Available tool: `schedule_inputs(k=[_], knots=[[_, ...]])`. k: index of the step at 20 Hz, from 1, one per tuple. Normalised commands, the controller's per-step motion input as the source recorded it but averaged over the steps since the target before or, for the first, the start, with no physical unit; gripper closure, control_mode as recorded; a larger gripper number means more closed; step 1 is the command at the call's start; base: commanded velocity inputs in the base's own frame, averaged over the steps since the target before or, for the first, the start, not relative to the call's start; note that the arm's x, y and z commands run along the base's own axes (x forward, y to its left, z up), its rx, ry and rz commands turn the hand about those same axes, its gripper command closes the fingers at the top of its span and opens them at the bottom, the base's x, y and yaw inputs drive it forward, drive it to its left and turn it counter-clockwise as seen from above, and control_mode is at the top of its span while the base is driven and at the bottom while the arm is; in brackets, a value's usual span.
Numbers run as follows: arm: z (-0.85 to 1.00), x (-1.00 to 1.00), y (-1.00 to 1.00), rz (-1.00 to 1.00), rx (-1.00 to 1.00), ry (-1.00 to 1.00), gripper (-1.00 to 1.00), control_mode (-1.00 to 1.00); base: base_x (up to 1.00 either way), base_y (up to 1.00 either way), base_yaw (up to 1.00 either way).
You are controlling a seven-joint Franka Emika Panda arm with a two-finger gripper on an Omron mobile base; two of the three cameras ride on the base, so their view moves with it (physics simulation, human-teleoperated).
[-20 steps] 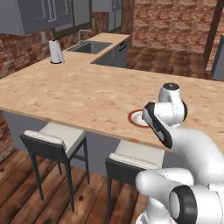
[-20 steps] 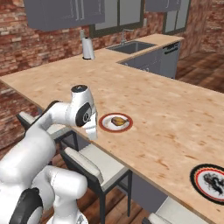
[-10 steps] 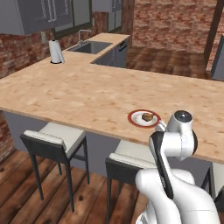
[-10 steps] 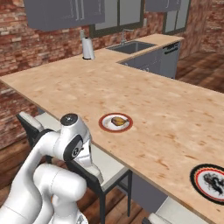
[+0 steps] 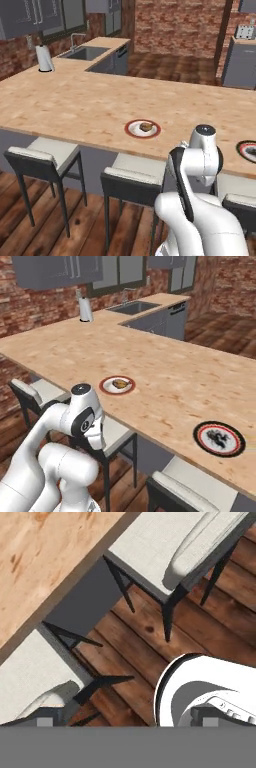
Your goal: Take the chicken drumsticks from the pan and place one on each plate on the dining counter.
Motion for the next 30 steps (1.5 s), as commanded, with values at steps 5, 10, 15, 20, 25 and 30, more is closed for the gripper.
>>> schedule_inputs(k=[5, 10, 15, 20, 25, 30], knots=[[0.00, 0.00, 0.00, 0.00, 0.00, 0.00, -1.00, 1.00, -0.71, -0.48, -0.26], [0.00, 0.00, 0.00, 0.00, 0.00, 0.00, -1.00, 1.00, -0.23, -0.91, -0.20], [0.00, 0.00, 0.00, 0.00, 0.00, 0.00, -1.00, 1.00, -0.10, -1.00, -0.20], [0.00, 0.00, 0.00, 0.00, 0.00, 0.00, -1.00, 1.00, -0.14, -1.00, -0.23], [0.00, 0.00, 0.00, 0.00, 0.00, 0.00, -1.00, 1.00, 0.00, -1.00, -0.27], [0.00, 0.00, 0.00, 0.00, 0.00, 0.00, -1.00, 1.00, 0.00, -1.00, -0.31]])
